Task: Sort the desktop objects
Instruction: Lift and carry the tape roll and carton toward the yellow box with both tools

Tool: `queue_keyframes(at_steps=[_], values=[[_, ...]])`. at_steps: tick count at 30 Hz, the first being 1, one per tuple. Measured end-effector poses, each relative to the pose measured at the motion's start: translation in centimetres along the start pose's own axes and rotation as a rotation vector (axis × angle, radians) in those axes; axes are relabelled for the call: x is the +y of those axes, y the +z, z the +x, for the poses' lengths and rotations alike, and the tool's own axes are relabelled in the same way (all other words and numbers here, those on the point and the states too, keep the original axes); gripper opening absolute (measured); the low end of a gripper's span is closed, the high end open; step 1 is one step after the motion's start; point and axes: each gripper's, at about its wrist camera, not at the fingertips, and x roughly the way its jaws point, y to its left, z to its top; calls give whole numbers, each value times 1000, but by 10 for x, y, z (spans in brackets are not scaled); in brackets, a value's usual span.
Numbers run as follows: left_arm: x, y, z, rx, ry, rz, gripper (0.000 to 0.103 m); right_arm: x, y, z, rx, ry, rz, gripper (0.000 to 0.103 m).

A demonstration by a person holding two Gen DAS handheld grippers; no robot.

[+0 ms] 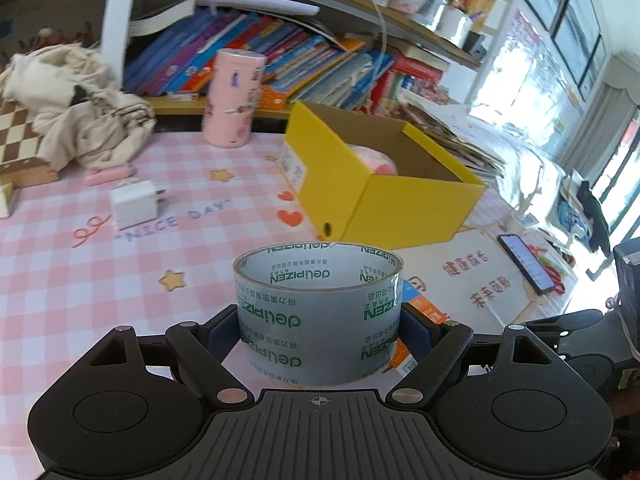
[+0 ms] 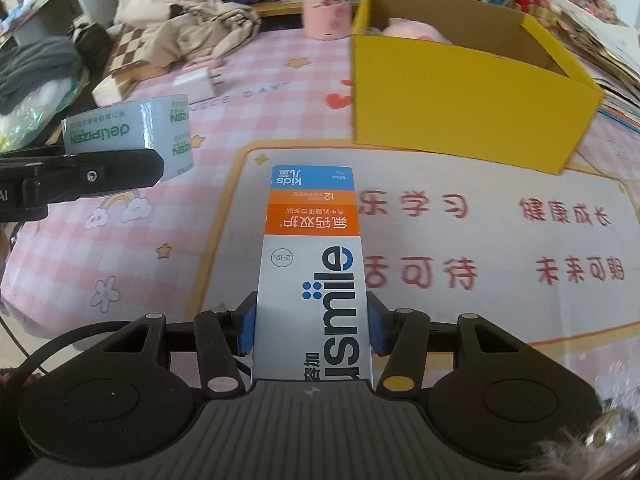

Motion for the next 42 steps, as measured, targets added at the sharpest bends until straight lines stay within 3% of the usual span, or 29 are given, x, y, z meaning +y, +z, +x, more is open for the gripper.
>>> queue_keyframes(at_steps=[24, 42], values=[[-79, 12, 58, 56, -71, 64, 84, -91, -13, -21, 9, -36, 83, 49], [-140, 50, 96, 4, -72, 145, 84, -163, 19, -46, -77, 12, 68, 49]])
